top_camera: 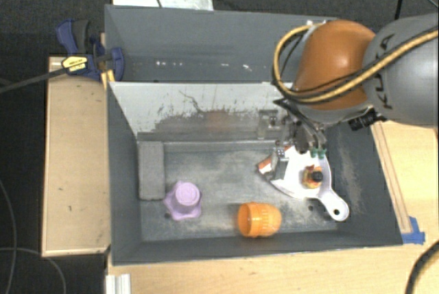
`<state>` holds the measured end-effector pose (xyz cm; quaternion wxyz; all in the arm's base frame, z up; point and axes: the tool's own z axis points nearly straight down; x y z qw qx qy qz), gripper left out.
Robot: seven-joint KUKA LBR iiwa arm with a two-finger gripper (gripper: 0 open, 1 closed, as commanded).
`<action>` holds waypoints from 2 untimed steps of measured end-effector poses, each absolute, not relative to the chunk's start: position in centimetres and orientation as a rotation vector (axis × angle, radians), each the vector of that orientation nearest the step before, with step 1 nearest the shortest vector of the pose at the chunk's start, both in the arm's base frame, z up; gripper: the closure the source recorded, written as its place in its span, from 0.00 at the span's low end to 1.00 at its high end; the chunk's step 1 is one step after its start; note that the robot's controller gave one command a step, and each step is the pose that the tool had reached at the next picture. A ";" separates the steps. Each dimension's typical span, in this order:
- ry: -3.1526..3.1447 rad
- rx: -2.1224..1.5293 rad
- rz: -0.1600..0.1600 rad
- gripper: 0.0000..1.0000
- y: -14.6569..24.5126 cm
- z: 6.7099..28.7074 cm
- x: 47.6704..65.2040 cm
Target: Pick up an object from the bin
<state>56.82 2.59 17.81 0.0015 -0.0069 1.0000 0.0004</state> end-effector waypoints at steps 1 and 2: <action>3.131 -0.001 0.004 0.00 -1.5 14.2 56.6; 3.143 -0.026 -0.005 0.00 -4.4 11.3 55.5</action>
Offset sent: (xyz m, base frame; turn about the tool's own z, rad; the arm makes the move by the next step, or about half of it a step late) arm -0.0189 -0.0433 -0.0735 -0.0428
